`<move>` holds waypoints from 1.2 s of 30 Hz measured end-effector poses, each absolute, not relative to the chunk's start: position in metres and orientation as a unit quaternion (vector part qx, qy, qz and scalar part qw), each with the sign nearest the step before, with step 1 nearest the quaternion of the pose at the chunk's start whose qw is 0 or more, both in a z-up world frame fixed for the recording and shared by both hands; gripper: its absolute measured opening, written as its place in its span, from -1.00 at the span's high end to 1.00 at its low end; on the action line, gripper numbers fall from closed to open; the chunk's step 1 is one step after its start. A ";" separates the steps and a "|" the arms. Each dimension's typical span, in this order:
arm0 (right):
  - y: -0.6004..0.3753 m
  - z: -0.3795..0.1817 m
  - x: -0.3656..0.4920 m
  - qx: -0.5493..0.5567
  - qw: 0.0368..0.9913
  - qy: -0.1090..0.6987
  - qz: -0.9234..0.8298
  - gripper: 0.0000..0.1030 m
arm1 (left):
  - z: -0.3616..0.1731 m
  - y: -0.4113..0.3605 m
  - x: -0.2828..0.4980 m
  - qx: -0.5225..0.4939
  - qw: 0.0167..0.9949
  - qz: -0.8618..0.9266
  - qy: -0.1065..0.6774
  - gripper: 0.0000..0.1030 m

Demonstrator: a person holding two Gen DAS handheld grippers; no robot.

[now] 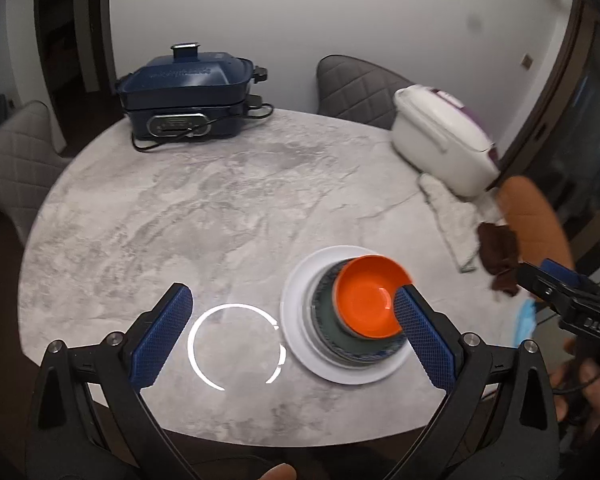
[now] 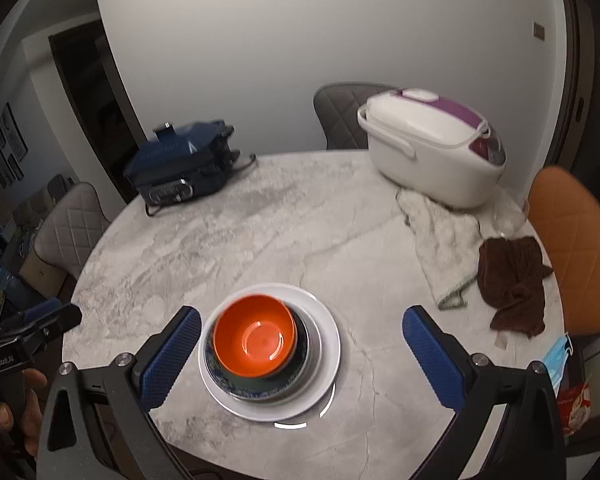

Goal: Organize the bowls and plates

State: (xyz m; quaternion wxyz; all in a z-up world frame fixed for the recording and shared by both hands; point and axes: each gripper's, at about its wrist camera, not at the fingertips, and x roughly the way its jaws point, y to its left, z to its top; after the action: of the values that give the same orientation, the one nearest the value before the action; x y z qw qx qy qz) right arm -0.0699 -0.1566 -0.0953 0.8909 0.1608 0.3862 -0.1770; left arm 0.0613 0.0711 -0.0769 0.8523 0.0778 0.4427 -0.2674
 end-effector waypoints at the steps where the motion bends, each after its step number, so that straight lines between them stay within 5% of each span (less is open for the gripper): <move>1: -0.159 -0.102 -0.068 0.165 0.883 0.404 -0.173 -1.00 | -0.081 0.065 0.062 0.090 0.857 -0.248 0.442 -0.98; 11: -0.180 -0.137 -0.044 0.167 0.850 0.479 -0.142 -1.00 | -0.135 0.005 0.060 0.074 0.806 -0.218 0.545 -0.98; 36: -0.170 -0.166 -0.016 0.131 0.831 0.523 -0.136 -1.00 | -0.139 -0.005 0.081 0.087 0.824 -0.177 0.531 -0.98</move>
State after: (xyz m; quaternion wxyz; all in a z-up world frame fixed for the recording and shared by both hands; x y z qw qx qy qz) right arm -0.0158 -0.1703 -0.1658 0.8314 0.1306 0.5228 -0.1355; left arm 0.0812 -0.0054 -0.1388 0.8243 0.0870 0.5305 -0.1774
